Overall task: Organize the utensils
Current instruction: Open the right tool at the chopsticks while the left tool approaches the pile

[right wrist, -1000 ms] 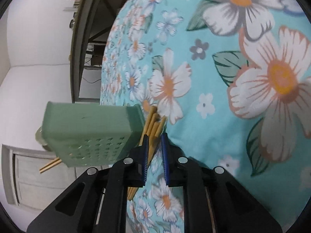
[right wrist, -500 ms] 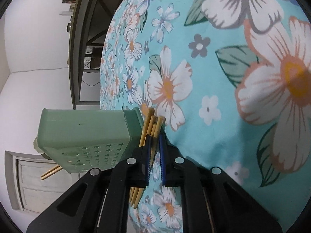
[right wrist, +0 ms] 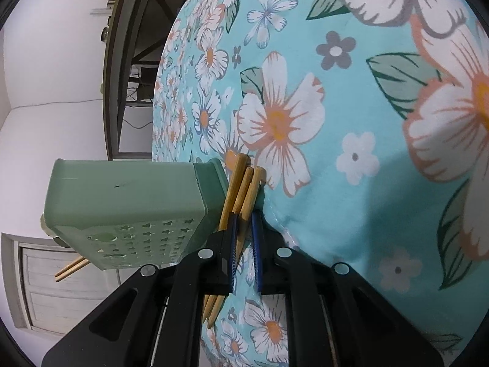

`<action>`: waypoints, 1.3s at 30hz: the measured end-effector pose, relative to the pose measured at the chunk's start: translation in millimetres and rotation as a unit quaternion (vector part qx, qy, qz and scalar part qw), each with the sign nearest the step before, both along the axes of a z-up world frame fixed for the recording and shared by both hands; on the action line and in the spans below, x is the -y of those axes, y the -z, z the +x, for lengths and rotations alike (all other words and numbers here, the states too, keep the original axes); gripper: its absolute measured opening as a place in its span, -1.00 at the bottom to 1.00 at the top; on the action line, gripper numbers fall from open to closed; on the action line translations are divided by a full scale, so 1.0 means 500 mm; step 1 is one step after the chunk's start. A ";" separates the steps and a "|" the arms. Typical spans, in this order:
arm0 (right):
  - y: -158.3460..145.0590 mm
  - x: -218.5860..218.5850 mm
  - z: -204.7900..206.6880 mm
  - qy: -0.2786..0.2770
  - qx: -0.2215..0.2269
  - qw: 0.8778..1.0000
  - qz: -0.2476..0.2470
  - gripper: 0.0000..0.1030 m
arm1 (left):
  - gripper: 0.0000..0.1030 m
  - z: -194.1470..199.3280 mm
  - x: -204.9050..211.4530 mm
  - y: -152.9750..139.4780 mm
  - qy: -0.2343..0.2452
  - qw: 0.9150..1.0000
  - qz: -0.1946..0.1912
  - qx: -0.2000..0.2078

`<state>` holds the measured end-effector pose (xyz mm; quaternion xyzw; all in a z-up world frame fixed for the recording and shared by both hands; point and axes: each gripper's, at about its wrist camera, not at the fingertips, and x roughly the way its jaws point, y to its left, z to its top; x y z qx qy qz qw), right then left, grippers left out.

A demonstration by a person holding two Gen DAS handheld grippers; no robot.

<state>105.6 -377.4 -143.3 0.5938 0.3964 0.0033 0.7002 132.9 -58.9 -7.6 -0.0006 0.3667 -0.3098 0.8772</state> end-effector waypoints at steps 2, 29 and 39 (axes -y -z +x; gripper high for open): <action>0.000 0.000 -0.002 0.000 0.003 1.000 0.001 -0.82 | 0.29 -0.002 0.000 -0.001 0.000 1.000 0.001 0.001; -0.011 0.042 -0.164 -0.021 0.009 1.000 0.001 -0.79 | -0.31 0.043 0.078 0.092 0.066 0.993 0.083 -0.043; -0.008 0.037 -0.160 -0.023 0.012 1.000 0.001 -0.79 | -0.60 0.060 0.096 0.130 0.096 0.988 0.105 -0.067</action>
